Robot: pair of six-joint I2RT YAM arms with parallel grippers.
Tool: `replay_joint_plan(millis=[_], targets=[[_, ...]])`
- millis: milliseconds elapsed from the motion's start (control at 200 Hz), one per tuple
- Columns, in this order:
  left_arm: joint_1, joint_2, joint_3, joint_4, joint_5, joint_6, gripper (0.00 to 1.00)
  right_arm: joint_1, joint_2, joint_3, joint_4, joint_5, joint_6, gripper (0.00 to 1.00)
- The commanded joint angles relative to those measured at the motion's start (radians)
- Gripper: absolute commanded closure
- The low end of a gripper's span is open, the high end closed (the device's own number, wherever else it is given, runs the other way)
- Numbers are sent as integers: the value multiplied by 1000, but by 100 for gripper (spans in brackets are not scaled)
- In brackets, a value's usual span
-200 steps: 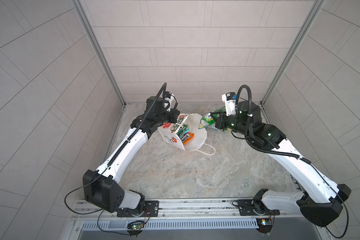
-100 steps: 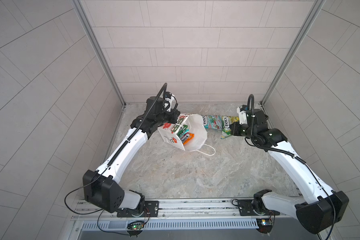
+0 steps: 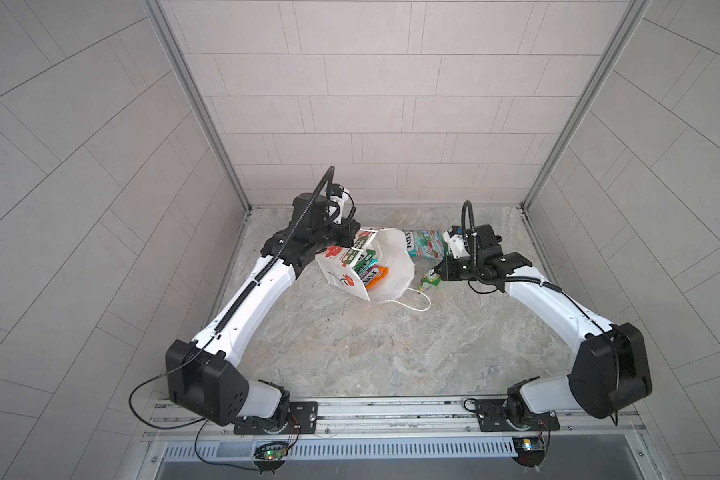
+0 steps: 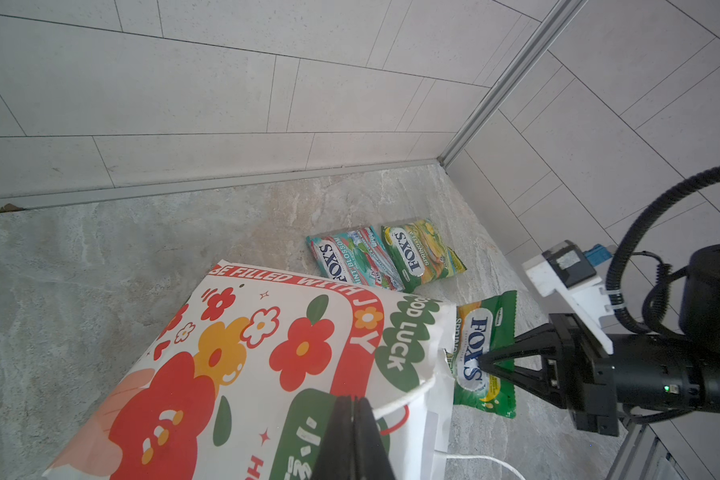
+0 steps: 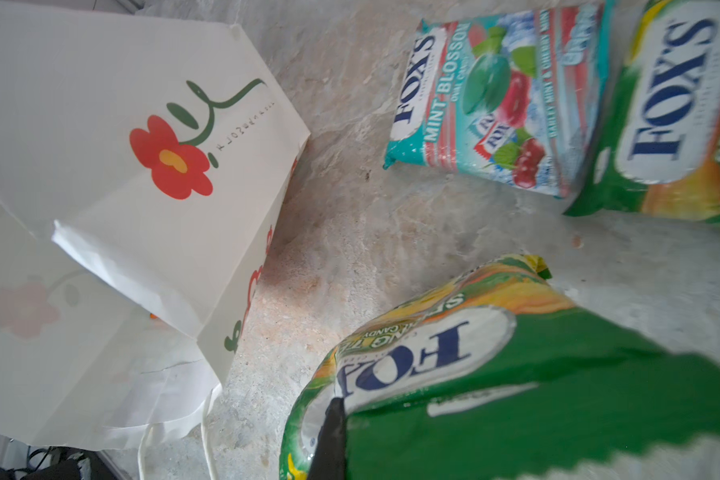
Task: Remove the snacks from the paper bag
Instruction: 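Lower the Spring Tea packet beside the other packets and open the right gripper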
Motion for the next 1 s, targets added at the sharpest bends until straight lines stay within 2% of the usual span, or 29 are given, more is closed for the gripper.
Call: replay_joint_plan(millis=[0,115,305,625,841,996], targets=[[-1,-8,27,-15,-13,19,100,23,39,37,86,-125,11,100],[-1,-10,27,-17,-14,22,100,23,88,33,111,-186,5,100],[-1,-7,28,-18,-14,23,100,5,150,28,37,-171,-81,100],[-1,0,30,-19,-11,22,100,-37,279,141,-300,-6,-303,100],[-1,4,30,-20,-11,22,100,-37,336,180,-319,103,-318,100],[0,4,32,-21,-11,23,100,-37,373,221,-325,163,-328,96]])
